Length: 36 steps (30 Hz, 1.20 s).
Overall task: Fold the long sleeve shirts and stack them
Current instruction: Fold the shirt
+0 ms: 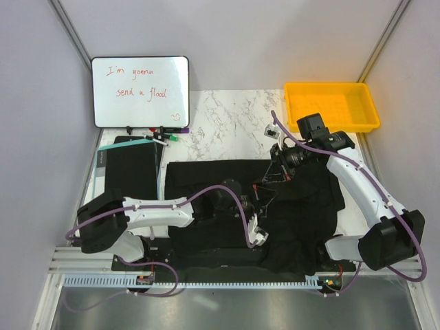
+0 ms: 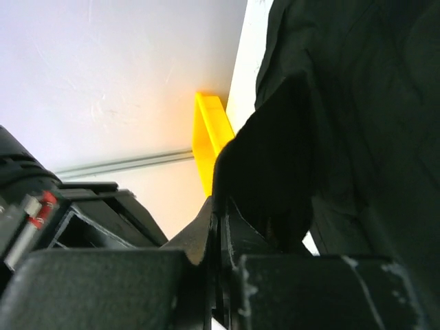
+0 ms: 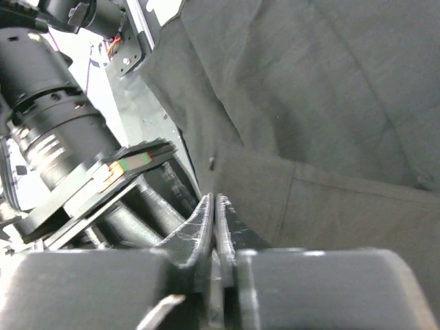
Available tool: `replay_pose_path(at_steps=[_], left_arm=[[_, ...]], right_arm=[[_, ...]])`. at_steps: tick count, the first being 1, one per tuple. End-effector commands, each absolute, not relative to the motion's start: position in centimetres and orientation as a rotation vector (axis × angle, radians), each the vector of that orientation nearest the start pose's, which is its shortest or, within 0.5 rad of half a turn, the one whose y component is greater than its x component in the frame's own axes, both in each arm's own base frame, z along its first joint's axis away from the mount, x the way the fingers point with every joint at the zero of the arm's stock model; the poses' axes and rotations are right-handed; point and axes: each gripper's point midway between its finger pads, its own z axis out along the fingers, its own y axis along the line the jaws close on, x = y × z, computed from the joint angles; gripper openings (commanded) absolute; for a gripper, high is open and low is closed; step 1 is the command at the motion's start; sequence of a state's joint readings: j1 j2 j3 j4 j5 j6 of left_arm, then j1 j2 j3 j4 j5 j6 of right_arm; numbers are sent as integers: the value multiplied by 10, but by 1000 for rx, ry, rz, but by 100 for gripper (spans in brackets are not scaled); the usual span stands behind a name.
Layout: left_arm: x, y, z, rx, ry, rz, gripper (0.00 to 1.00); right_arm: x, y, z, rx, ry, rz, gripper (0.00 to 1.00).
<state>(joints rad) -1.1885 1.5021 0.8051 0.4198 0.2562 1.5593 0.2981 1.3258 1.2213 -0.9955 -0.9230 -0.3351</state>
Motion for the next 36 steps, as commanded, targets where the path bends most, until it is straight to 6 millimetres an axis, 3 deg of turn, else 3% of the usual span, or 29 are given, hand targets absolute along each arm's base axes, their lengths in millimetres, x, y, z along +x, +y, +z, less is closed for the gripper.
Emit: replay_pose_path(at_steps=[1, 3, 4, 6, 7, 9, 10, 12, 14, 15, 16, 18, 19, 20, 23, 24, 25, 27, 28, 31, 36], left_arm=[[138, -436, 225, 1839, 102, 6, 2], [114, -432, 227, 1877, 137, -80, 2], [105, -428, 246, 1852, 189, -133, 2], [78, -417, 234, 1953, 245, -233, 2], [70, -415, 245, 1945, 302, -291, 2], [52, -407, 237, 2009, 368, -357, 2], [48, -406, 242, 2010, 439, -406, 2], [42, -403, 226, 2079, 544, -455, 2], [37, -407, 238, 2065, 674, -542, 2], [33, -404, 227, 2120, 742, -565, 2], [28, -408, 242, 2096, 776, -629, 2], [25, -408, 248, 2093, 835, -670, 2], [27, -411, 259, 2052, 881, -698, 2], [30, -411, 265, 2031, 907, -710, 2], [68, -416, 288, 1894, 1088, -754, 2], [83, -415, 291, 1855, 1152, -758, 2], [114, -411, 295, 1768, 1276, -763, 2], [143, -404, 289, 1702, 1396, -755, 2], [169, -395, 284, 1621, 1503, -757, 2], [210, -374, 260, 1488, 1719, -783, 2], [258, -335, 214, 1251, 2031, -772, 2]], right_arm=[[214, 207, 237, -1034, 2118, 1157, 34], [226, 200, 245, -1016, 2100, 1090, 49], [233, 195, 248, -1002, 2096, 1059, 53], [255, 178, 262, -944, 2070, 996, 58], [264, 172, 260, -927, 2076, 986, 60], [282, 155, 264, -917, 2063, 927, 60], [290, 150, 255, -907, 2096, 931, 60], [303, 138, 252, -887, 2115, 908, 58], [312, 132, 238, -895, 2144, 915, 57], [319, 124, 235, -880, 2153, 897, 57], [323, 122, 227, -892, 2164, 901, 57], [327, 120, 222, -907, 2176, 889, 56], [329, 117, 217, -902, 2189, 891, 56], [332, 110, 214, -890, 2195, 880, 56], [335, 105, 205, -888, 2215, 873, 56], [336, 103, 202, -884, 2220, 872, 56], [337, 101, 199, -875, 2231, 879, 56], [342, 97, 198, -866, 2235, 868, 57], [345, 96, 195, -862, 2242, 868, 57], [354, 89, 195, -849, 2246, 849, 62], [362, 82, 189, -854, 2264, 813, 72]])
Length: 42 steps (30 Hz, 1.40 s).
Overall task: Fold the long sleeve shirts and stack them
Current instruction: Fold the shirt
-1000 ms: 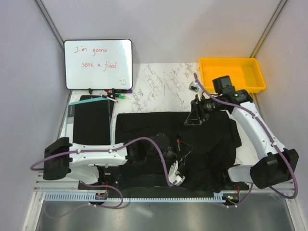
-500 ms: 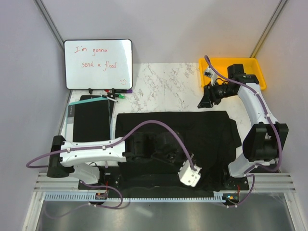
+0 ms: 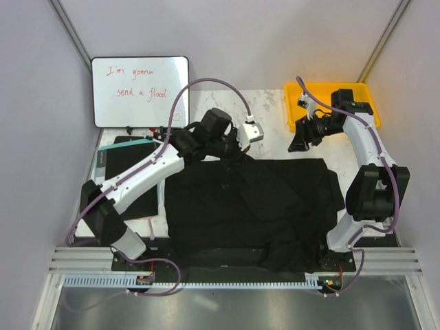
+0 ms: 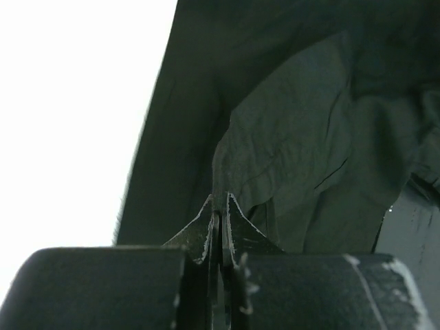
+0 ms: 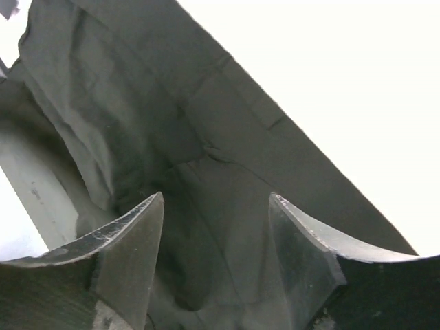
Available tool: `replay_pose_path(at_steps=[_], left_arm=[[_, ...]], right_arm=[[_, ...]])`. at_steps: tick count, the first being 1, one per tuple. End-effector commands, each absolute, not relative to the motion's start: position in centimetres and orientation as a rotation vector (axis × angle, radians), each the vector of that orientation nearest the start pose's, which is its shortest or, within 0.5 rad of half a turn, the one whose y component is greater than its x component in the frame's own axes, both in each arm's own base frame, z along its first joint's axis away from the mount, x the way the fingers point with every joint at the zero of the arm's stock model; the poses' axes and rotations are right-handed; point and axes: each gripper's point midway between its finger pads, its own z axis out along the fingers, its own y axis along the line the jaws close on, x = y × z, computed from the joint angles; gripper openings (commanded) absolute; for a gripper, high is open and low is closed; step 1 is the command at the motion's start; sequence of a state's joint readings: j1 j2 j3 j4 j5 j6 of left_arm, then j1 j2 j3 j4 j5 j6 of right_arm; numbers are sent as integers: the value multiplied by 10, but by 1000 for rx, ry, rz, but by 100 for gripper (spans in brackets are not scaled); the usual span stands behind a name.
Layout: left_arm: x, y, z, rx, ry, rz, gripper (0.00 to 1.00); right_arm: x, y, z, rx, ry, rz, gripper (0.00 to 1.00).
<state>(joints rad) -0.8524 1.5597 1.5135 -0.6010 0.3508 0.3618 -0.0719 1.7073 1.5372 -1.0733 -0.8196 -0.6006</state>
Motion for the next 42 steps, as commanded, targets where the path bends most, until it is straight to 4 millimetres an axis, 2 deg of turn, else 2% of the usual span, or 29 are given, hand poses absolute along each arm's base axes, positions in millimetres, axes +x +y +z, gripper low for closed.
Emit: replay_pose_path(at_steps=[1, 3, 4, 6, 10, 12, 14, 18, 21, 23, 24, 25, 26, 27, 28, 32, 33, 34, 36, 38, 39, 40, 41, 42], left_arm=[[258, -327, 201, 1193, 2114, -793, 2], [273, -308, 187, 1077, 2207, -798, 2], [272, -301, 174, 1021, 2272, -817, 2], [283, -281, 164, 930, 2325, -806, 2], [291, -245, 135, 752, 2433, -792, 2], [297, -233, 130, 708, 2446, -786, 2], [296, -229, 125, 705, 2438, -808, 2], [303, -220, 114, 710, 2426, -747, 2], [309, -211, 100, 750, 2437, -669, 2], [313, -200, 90, 755, 2462, -610, 9], [312, -195, 85, 763, 2496, -610, 24], [310, -192, 83, 797, 2498, -617, 34], [310, -189, 83, 804, 2499, -633, 44], [310, -184, 89, 800, 2486, -682, 59], [313, -181, 92, 838, 2459, -669, 64], [331, -171, 105, 970, 2375, -546, 68], [343, -169, 112, 1010, 2336, -491, 69], [346, -166, 103, 1040, 2355, -468, 68], [361, -165, 106, 1148, 2298, -413, 65], [367, -162, 91, 1226, 2308, -379, 65], [378, -159, 94, 1267, 2279, -328, 64], [382, -160, 91, 1302, 2270, -321, 63], [383, -159, 80, 1336, 2286, -325, 63], [391, -161, 84, 1372, 2249, -303, 63]], right_arm=[[362, 80, 186, -856, 2271, 808, 72], [360, 78, 180, -861, 2290, 804, 72], [360, 77, 176, -866, 2300, 799, 72], [357, 75, 169, -878, 2317, 792, 71], [354, 71, 157, -901, 2350, 768, 70], [353, 69, 152, -907, 2360, 766, 68], [351, 68, 147, -915, 2375, 763, 67], [347, 64, 133, -927, 2412, 755, 64], [343, 60, 123, -944, 2439, 737, 60], [342, 57, 117, -955, 2454, 720, 58], [341, 52, 111, -959, 2478, 695, 55], [343, 51, 108, -967, 2478, 675, 54], [342, 48, 104, -969, 2490, 656, 53], [342, 44, 101, -971, 2506, 621, 51], [347, 40, 99, -974, 2500, 583, 50], [359, 28, 92, -993, 2484, 457, 50], [362, 26, 89, -1009, 2482, 430, 51], [368, 20, 87, -1022, 2477, 376, 52], [373, 13, 81, -1061, 2466, 316, 54], [380, 5, 76, -1086, 2458, 245, 55], [381, 2, 71, -1115, 2455, 232, 56], [383, 1, 68, -1130, 2451, 221, 57], [384, -2, 65, -1140, 2457, 204, 59], [386, -4, 59, -1146, 2465, 196, 60]])
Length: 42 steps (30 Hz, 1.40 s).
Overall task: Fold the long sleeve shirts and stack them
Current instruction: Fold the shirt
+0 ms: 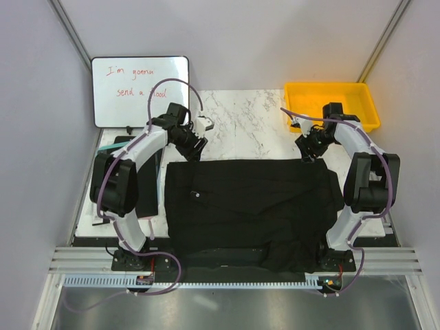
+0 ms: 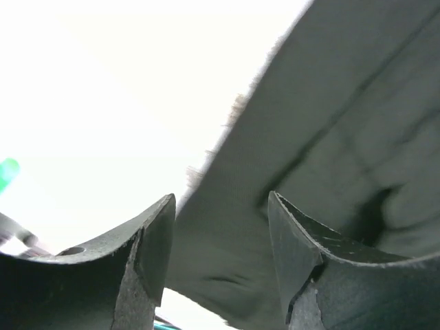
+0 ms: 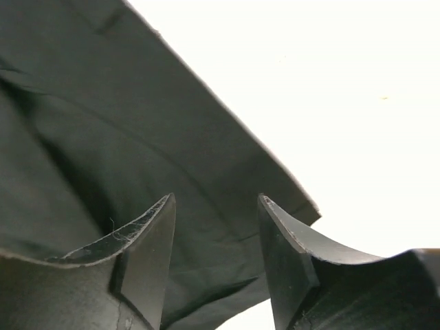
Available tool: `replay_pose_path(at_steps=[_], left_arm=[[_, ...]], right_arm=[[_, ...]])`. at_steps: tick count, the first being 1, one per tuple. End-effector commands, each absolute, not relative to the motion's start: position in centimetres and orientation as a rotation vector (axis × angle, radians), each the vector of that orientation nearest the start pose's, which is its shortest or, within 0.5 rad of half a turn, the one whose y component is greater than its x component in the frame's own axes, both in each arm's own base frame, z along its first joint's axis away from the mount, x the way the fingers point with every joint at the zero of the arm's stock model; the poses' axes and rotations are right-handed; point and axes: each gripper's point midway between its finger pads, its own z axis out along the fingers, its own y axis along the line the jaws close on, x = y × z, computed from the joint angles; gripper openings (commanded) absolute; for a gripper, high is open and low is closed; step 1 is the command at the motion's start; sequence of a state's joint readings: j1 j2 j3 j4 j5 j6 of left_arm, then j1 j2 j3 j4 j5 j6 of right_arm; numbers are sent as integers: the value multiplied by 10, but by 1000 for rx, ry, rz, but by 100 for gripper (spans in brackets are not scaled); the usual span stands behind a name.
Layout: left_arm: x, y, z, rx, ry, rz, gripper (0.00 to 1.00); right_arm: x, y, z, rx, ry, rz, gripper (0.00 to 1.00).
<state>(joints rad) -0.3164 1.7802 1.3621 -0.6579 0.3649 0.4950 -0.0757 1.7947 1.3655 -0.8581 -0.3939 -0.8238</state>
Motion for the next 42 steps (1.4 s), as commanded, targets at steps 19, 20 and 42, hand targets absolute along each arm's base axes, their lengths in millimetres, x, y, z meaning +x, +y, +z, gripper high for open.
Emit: replay_pose_path(at_steps=[19, 20, 42], left_arm=[[404, -111, 28, 1602, 2328, -45, 59], [402, -106, 24, 1610, 2339, -39, 58], [494, -161, 16, 1405, 2344, -125, 2]], right_arm=[[385, -28, 22, -1237, 2518, 98, 61], [382, -28, 21, -1238, 2521, 98, 59], [443, -54, 5, -1026, 2514, -144, 19]])
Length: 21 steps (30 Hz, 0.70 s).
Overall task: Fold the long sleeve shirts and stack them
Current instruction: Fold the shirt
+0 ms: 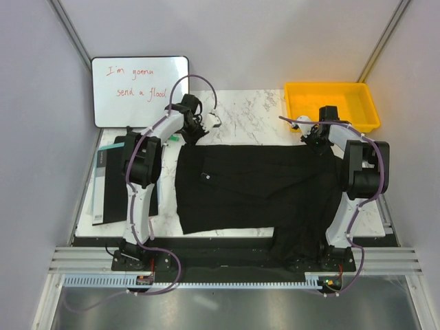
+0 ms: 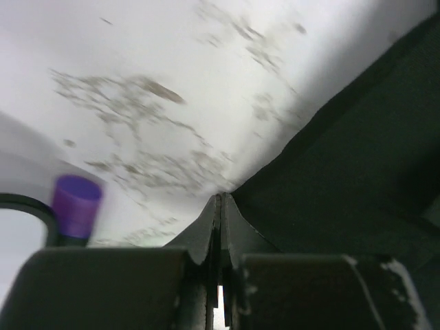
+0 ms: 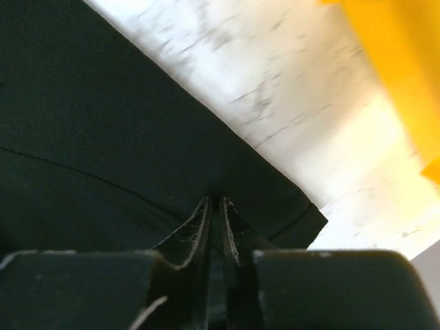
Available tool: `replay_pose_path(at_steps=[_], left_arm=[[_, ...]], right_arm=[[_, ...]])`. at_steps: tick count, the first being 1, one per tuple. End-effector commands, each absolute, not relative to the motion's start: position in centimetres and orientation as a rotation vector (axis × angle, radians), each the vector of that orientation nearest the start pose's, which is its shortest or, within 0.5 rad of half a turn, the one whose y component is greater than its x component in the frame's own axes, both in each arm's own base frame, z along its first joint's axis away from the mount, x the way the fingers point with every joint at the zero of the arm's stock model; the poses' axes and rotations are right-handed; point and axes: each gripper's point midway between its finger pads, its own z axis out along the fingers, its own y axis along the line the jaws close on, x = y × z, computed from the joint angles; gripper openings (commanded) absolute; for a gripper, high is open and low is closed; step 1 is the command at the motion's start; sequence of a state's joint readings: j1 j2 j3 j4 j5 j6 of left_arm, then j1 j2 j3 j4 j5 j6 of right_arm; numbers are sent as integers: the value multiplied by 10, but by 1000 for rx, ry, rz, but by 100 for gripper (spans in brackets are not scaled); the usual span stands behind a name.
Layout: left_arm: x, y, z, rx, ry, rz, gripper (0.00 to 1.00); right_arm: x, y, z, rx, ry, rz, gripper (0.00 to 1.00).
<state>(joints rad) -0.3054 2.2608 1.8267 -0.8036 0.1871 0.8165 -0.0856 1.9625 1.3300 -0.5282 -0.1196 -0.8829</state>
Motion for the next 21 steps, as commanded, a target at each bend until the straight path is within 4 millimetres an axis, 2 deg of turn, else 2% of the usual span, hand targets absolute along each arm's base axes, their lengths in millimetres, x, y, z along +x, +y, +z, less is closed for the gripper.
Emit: replay_pose_path(at_steps=[1, 3, 4, 5, 6, 7, 8, 10, 11, 12, 13, 14, 15, 16, 17, 18, 19, 21], left_arm=[[498, -161, 9, 1396, 2356, -120, 2], [511, -165, 20, 1354, 2337, -107, 2], [511, -167, 23, 1348, 2333, -119, 2], [510, -171, 38, 1329, 2313, -136, 2], [506, -177, 48, 1320, 2295, -190, 3], [500, -181, 59, 1311, 2282, -222, 8], [489, -186, 88, 1282, 2253, -259, 22], [469, -198, 119, 1257, 2202, -364, 36], [452, -203, 121, 1254, 2214, -408, 56], [437, -210, 155, 1251, 2139, -454, 59], [425, -212, 165, 1255, 2115, -484, 61], [402, -218, 160, 1270, 2125, -565, 63], [387, -219, 186, 1260, 2064, -576, 66], [362, -220, 169, 1275, 2109, -628, 67], [346, -221, 170, 1274, 2106, -658, 67], [333, -222, 187, 1280, 2031, -640, 67], [301, -221, 160, 1331, 2066, -666, 67], [279, -220, 149, 1389, 1993, -616, 67]], right_arm=[[448, -54, 9, -1019, 2500, -143, 26], [449, -47, 16, -1022, 2482, -103, 33], [452, -45, 25, -1019, 2466, -95, 43], [452, -39, 40, -1024, 2438, -54, 48], [438, -35, 46, -1039, 2468, -8, 52], [433, -31, 56, -1044, 2457, 19, 62], [429, -28, 84, -1039, 2411, 19, 69], [409, -18, 108, -1042, 2386, 90, 81], [402, -16, 133, -1037, 2339, 77, 82], [388, -9, 140, -1050, 2342, 131, 82], [377, -6, 143, -1052, 2345, 156, 82], [366, -2, 155, -1086, 2315, 164, 81], [347, 2, 152, -1108, 2345, 216, 81], [330, 4, 147, -1120, 2369, 241, 77], [314, 6, 139, -1169, 2392, 274, 74], [305, 6, 133, -1180, 2410, 293, 72], [290, 8, 122, -1189, 2436, 318, 67], [281, 11, 113, -1179, 2450, 355, 61]])
